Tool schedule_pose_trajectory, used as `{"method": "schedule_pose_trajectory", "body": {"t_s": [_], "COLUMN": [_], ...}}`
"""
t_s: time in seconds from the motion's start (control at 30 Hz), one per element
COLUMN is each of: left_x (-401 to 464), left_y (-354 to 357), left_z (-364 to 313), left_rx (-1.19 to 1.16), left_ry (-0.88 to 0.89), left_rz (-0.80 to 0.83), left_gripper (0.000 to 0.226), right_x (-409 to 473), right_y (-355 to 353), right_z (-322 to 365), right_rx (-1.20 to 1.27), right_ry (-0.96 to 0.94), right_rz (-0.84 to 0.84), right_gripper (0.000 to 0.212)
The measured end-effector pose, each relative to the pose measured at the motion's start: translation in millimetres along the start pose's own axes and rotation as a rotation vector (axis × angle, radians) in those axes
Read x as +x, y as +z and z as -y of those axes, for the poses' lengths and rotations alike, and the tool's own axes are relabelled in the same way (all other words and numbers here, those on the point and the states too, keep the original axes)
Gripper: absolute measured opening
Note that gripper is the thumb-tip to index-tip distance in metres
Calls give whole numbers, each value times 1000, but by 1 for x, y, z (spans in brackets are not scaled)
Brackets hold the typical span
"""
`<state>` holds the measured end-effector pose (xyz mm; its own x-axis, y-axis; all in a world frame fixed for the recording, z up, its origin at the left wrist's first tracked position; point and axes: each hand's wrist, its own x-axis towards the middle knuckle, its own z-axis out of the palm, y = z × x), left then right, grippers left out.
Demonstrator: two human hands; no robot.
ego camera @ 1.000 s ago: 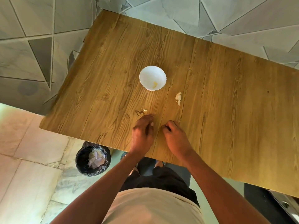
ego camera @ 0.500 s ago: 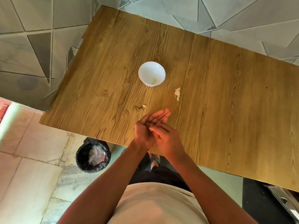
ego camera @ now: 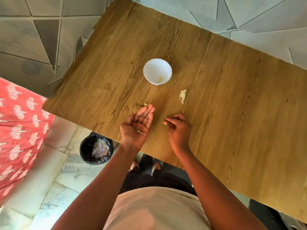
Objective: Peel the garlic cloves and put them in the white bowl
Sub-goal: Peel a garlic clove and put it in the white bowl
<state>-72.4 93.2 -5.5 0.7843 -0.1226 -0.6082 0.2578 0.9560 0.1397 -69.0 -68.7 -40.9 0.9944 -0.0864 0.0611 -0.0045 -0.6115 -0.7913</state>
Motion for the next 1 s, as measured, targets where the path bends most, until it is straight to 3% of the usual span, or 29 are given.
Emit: {"method": "schedule_pose_trajectory", "body": {"t_s": [0.2, 0.37, 0.57, 0.63, 0.77, 1.0], "left_x": [-4, -19, -65, -81, -90, -20], "left_y": [0, -9, -60, -94, -188, -379], "left_z": [10, 6, -36, -56, -90, -112], "left_rx": [10, -84, -220, -276, -451, -562], "left_ry": [60, 110, 245, 326, 450, 528], "left_rz": [-16, -34, -53, -93, -183, -360], "left_gripper": [55, 54, 50, 45, 43, 37], "right_x": [2, 6, -37, -64, -107, -138], "right_y": [-2, 3, 37, 69, 158, 335], "right_z": [1, 10, 60, 89, 107, 29], "right_rx": [-40, -277, 55, 140, 178, -46], "right_ry": [-62, -175, -230, -288, -216, -34], "right_rz": [21, 88, 308, 383, 615, 877], "right_gripper": [18, 22, 19, 13, 19, 15]}}
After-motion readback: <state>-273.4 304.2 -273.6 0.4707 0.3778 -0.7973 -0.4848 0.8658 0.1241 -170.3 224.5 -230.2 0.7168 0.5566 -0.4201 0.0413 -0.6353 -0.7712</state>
